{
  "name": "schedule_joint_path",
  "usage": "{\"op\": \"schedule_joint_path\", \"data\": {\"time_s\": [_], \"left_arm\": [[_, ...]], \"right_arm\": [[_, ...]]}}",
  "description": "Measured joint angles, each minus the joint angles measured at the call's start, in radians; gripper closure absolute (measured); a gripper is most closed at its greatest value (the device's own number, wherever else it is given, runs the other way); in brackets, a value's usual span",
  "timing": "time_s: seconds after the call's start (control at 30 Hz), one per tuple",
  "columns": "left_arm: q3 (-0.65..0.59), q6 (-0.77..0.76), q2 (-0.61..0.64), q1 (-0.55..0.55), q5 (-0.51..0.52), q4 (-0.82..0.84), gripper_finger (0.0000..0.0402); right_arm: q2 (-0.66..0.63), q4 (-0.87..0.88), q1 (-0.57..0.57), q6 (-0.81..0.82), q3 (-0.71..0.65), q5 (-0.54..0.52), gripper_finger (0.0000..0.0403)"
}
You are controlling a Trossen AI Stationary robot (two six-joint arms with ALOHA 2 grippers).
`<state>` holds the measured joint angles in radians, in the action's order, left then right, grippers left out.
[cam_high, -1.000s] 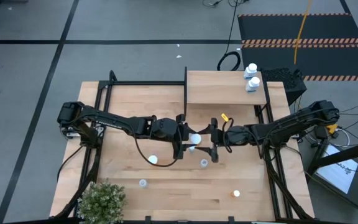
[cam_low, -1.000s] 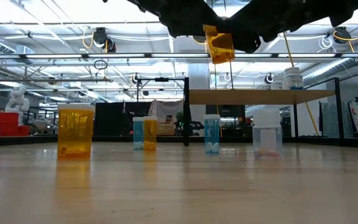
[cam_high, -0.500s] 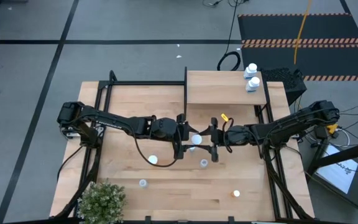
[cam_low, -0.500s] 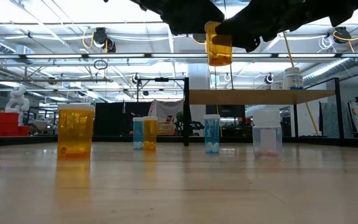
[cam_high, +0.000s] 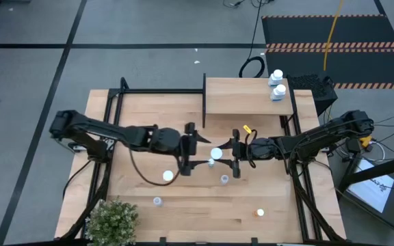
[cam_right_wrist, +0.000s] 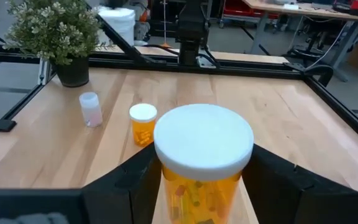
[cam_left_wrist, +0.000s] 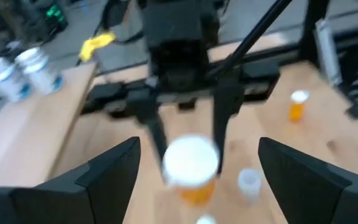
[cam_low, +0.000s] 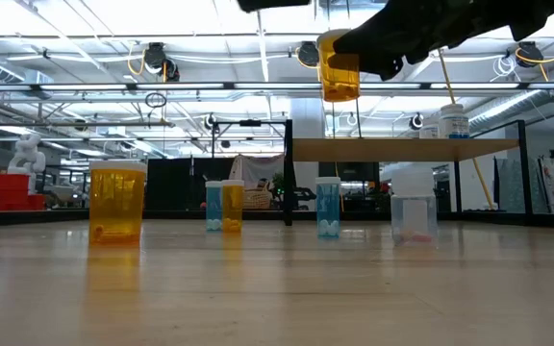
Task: Pick and place medicine bottles onto shelf by color
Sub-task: Put the bottom large orange pill bottle on the shelf
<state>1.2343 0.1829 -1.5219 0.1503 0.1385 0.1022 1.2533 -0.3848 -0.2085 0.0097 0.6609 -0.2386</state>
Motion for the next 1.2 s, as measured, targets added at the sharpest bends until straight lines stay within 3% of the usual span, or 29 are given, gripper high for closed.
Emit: {"op": "schedule_joint_path", "data": {"time_s": [0.23, 0.47, 0.67, 0.9, 1.2], "left_arm": [[-0.002, -0.01, 0.013, 0.001, 0.102, 0.107, 0.0098], [-0.003, -0.031, -0.06, -0.041, 0.096, 0.026, 0.0102], [-0.002, -0.061, -0.071, -0.052, 0.087, -0.01, 0.0063], [-0.002, -0.074, -0.099, -0.055, 0.028, -0.165, 0.0022], [-0.002, -0.099, -0.178, -0.091, 0.022, -0.307, 0.0056]], "right_arm": [[-0.043, -0.08, 0.004, -0.003, 0.0, -0.001, 0.0205], [-0.126, -0.12, 0.039, -0.003, 0.0, -0.002, 0.0204], [-0.161, -0.075, 0.062, 0.004, 0.0, 0.002, 0.0204], [-0.16, -0.103, 0.084, -0.005, 0.0, 0.004, 0.0204], [-0.16, -0.143, 0.085, -0.014, 0.0, 0.002, 0.0204]]}}
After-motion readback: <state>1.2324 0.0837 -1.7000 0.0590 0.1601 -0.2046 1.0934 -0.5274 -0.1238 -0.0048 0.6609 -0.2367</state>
